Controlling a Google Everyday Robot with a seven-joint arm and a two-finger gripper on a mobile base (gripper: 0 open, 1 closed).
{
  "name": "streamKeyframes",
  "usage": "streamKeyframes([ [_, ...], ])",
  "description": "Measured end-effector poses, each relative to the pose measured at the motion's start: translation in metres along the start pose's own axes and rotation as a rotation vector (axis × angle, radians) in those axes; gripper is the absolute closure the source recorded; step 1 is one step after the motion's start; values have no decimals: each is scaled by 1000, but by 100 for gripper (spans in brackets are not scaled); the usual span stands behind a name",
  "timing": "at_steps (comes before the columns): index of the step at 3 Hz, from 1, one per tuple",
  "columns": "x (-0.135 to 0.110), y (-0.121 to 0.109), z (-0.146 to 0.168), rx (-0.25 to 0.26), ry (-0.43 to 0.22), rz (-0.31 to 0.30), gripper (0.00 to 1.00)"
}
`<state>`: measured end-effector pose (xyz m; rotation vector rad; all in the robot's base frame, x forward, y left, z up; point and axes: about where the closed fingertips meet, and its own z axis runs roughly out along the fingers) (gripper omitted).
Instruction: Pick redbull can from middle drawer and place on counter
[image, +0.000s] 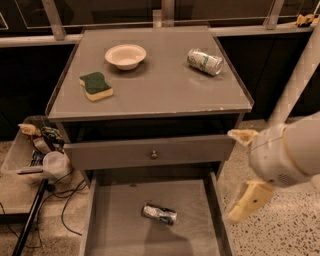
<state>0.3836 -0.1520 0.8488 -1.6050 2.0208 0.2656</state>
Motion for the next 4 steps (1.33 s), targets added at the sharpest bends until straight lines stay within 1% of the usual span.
streamKeyframes([
  [1, 21, 20, 60, 0, 29, 33, 0],
  [2, 54, 16, 97, 31, 64, 73, 0],
  [3, 90, 5, 126, 18, 115, 67, 0],
  [4, 90, 7, 125, 21, 104, 69, 0],
])
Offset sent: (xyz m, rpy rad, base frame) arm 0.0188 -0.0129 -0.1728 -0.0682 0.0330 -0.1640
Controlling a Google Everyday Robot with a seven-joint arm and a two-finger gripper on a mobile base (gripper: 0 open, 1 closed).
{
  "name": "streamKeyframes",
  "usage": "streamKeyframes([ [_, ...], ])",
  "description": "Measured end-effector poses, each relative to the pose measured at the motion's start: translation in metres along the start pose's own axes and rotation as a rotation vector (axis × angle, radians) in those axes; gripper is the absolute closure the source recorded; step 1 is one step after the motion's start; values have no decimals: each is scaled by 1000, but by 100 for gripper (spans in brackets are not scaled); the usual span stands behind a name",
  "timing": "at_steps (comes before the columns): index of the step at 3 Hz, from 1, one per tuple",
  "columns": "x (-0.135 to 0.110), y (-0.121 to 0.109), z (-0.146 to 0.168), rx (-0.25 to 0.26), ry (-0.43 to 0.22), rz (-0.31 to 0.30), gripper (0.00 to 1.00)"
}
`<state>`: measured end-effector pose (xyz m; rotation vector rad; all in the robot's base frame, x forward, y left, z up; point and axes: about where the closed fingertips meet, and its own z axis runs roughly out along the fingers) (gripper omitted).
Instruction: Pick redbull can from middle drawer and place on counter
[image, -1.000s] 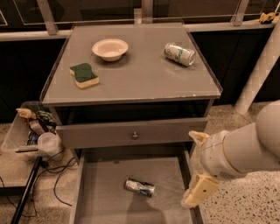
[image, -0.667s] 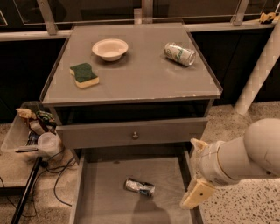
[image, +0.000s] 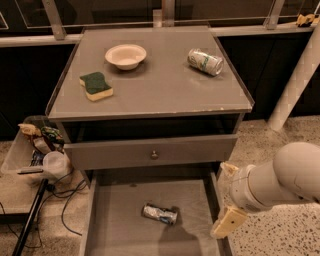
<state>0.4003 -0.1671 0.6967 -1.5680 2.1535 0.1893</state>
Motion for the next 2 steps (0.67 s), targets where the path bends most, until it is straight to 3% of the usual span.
streamKeyframes([
  [2, 7, 3, 35, -24, -96, 14, 0],
])
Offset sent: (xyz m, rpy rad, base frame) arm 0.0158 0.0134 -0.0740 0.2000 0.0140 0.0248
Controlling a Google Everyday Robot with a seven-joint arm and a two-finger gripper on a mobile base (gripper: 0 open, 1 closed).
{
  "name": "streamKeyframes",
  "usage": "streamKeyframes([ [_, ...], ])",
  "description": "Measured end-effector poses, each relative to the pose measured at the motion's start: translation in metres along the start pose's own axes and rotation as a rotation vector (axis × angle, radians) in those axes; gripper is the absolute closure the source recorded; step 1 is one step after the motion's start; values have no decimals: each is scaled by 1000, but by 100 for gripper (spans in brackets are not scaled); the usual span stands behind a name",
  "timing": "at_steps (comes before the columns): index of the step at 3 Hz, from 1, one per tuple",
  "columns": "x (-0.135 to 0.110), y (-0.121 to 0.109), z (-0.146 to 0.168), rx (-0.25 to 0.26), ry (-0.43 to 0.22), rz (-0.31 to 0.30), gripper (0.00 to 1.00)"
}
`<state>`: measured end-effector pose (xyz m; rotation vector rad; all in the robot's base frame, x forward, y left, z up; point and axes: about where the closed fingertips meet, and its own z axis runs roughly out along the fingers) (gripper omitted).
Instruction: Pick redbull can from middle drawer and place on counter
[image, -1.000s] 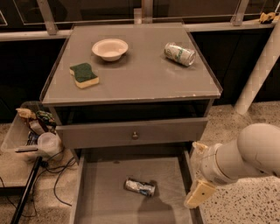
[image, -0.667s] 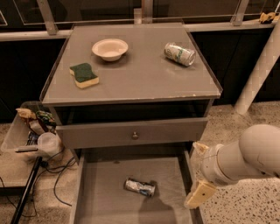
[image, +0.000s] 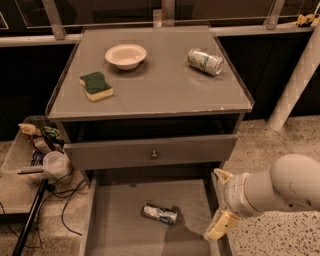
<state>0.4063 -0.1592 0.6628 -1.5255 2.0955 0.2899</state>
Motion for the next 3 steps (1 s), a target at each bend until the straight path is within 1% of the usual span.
streamKeyframes([
  [1, 7, 1, 37, -32, -75, 34, 0],
  [2, 8, 9, 73, -61, -125, 46, 0],
  [3, 2, 24, 107, -86, -159, 34, 0],
])
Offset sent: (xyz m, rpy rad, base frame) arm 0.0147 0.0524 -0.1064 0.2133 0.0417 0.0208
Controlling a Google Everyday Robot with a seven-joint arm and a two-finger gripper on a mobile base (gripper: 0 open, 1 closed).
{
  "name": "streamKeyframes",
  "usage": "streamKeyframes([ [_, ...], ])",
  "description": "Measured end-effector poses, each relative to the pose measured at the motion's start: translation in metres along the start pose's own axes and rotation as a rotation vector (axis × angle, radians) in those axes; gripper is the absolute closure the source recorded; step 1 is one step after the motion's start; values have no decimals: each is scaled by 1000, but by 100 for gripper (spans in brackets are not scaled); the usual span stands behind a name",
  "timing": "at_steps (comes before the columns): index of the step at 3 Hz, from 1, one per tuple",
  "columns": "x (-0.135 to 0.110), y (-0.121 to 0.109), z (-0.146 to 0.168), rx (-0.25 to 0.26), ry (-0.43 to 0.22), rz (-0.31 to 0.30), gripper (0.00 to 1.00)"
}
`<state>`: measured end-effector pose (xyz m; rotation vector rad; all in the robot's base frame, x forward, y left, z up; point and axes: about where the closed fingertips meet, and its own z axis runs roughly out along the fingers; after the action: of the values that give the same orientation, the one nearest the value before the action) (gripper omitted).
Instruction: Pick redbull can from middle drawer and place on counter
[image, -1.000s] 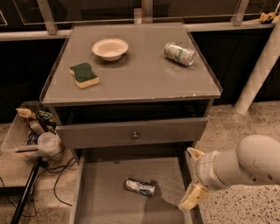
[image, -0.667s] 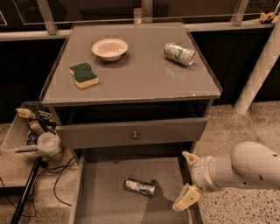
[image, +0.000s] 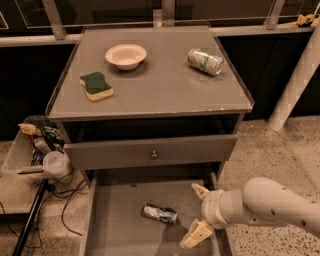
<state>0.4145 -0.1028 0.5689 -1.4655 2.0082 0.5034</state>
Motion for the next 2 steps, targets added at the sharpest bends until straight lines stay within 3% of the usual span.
streamKeyframes([
  [2, 11, -1, 65, 16, 7, 7, 0],
])
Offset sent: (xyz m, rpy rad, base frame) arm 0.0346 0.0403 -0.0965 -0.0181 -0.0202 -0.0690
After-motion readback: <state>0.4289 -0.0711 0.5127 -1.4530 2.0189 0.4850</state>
